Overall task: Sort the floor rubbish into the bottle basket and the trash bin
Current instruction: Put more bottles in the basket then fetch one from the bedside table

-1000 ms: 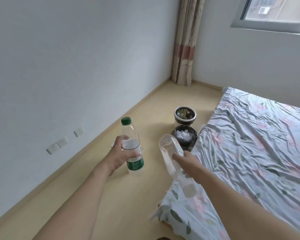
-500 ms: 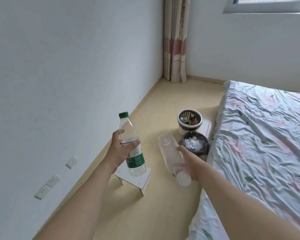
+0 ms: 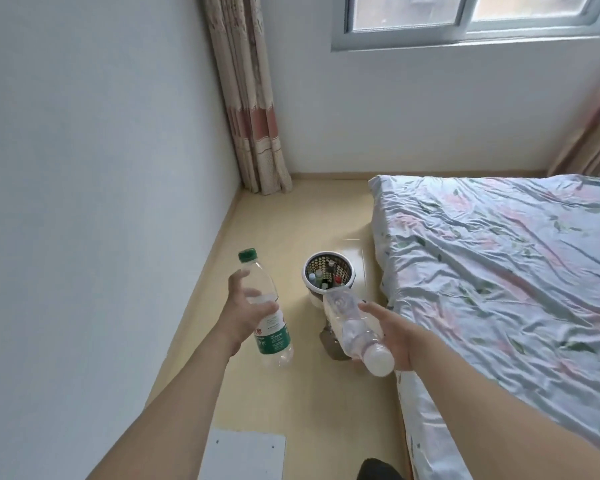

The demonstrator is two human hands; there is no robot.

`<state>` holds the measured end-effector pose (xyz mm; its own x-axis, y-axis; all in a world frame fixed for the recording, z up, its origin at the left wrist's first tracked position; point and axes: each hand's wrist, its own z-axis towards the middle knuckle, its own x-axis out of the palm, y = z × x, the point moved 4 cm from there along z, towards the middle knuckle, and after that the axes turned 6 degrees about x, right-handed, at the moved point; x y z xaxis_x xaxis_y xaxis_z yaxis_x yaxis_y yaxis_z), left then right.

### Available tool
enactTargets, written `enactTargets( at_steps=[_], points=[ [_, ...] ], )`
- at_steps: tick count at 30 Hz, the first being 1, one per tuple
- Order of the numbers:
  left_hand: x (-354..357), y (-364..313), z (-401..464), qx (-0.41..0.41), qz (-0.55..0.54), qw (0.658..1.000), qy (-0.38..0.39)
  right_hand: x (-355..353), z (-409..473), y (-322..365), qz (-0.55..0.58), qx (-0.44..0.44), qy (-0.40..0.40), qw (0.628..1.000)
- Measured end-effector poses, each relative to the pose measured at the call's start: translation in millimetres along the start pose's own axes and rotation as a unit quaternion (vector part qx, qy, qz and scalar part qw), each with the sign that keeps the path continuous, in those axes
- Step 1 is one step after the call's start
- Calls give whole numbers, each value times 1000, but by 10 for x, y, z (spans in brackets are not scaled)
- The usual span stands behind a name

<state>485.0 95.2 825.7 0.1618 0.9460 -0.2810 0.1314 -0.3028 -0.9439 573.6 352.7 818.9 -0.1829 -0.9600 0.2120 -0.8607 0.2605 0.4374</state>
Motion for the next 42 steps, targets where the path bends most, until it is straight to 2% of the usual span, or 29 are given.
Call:
enactTargets(
  at_steps=[3,6,9,13,16,24,28,33,36,42],
  points=[
    [288,-91,755,1,28,999,36,-222,258,488,32,5,-34,999],
    [657,-201,1562,15,31,999,37,-551,752,1058,76,2,-50,996],
    [990,-363,2264,24,42,998,30,-874,1151,1631,129,3,-35,991],
    [1156,-490,3009,31,119,992,11,-1129,1528,2224,163,27,-7,986],
    [1216,-555,3556,14,131,991,-3,-1237,1887,2601,157,36,-42,986],
    [1480,-241,5014,-33,123,990,62,-1158,2938,3448,130,101,-54,985],
    [1786,562,5852,-88,123,983,100,-1217,4012,3767,143,142,-85,976],
    [2434,2182,6923,-125,145,971,142,-1336,5909,3959,168,177,-114,963],
    [2791,3107,7216,-131,148,968,156,-1434,6922,3884,190,191,-120,956],
    [3235,4510,7494,-171,187,946,204,-1717,8251,3454,225,247,-156,930]
  ],
)
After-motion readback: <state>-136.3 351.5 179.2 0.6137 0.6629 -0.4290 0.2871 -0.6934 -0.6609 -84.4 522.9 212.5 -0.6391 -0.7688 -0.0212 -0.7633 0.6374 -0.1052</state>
